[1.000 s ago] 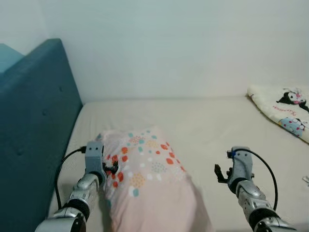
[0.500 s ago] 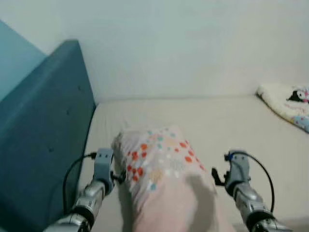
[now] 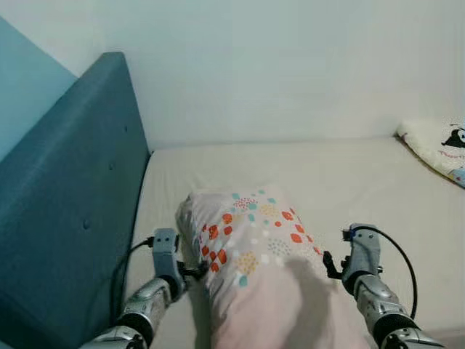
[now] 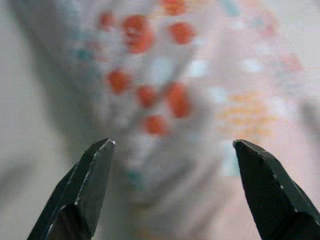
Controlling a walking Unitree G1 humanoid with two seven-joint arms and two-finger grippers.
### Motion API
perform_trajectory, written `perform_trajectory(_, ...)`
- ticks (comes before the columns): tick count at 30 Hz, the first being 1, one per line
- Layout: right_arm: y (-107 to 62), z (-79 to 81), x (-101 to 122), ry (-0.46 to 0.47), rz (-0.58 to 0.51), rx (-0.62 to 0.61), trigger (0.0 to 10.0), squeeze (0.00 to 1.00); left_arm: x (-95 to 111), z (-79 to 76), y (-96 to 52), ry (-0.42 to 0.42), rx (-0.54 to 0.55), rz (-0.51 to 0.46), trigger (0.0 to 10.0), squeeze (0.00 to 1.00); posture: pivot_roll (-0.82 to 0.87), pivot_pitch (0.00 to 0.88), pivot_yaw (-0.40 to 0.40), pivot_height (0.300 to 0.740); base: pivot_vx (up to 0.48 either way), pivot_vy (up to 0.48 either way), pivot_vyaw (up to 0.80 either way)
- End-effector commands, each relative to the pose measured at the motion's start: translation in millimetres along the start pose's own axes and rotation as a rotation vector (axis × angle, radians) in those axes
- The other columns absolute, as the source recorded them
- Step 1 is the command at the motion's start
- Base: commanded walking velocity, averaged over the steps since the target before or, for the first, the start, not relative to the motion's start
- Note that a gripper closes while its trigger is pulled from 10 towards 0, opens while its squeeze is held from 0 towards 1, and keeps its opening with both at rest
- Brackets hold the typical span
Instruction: Clean up the room
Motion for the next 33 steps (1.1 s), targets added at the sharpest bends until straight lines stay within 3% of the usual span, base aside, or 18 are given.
perform_trajectory(1,1.0,-5.5,3.7,0.025,0.007,-0.019,10.0,0.0,0.7,-16.7,1.3,-0.096,-0.123,-0.005,10.0,0.0,-0.1,0.0,-0.01,0.71,0.0,0.0,0.0)
perform_trajectory(3,1.4,-9.6,9.3,0.033,-0.004,-0.02,10.0,0.0,3.7,-29.0,0.4,-0.169,-0.226,-0.016,10.0,0.0,-0.11,0.0,-0.013,0.7,0.0,0.0,0.0)
perform_trajectory(6,1.4,-12.5,13.2,0.036,-0.014,-0.017,10.0,0.0,7.1,-33.0,-0.5,-0.192,-0.264,-0.033,10.0,0.0,-0.11,0.0,-0.02,0.69,0.0,0.0,0.0)
perform_trajectory(12,-1.9,-25.5,9.1,0.035,-0.01,-0.026,10.0,0.0,10.4,-17.4,-3.2,-0.201,-0.188,-0.069,10.0,0.0,-0.11,0.0,-0.02,0.665,0.0,0.0,0.0)
perform_trajectory(18,-6.5,-38.6,0.8,0.053,-0.004,-0.047,10.0,0.0,16.4,4.8,-8.0,-0.148,-0.071,-0.112,10.0,0.0,-0.12,0.0,-0.011,0.635,0.0,0.0,0.0)
perform_trajectory(21,-8.3,-43.4,-1.9,0.07,-0.004,-0.054,10.0,0.0,19.1,7.7,-8.3,-0.148,-0.051,-0.126,10.0,0.0,-0.12,0.0,-0.007,0.62,0.0,0.0,0.0)
perform_trajectory(33,-6.8,-37.1,4.4,0.085,-0.028,-0.029,10.0,0.0,7.4,-14.4,-2.3,-0.029,-0.125,-0.063,10.0,0.0,-0.13,0.0,0.001,0.57,0.0,0.0,0.0)
Point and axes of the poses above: a point about 5 cm out from each wrist's last joint towards the gripper, its own y axis pointing out of the wrist towards the gripper, its own x axis along the axis of the wrist's last joint, z = x × y, the point moved 6 cm from there along y, pointing out of the wrist towards the gripper, and after that the axes turned 1 degree about -y, right-handed, at the moved point
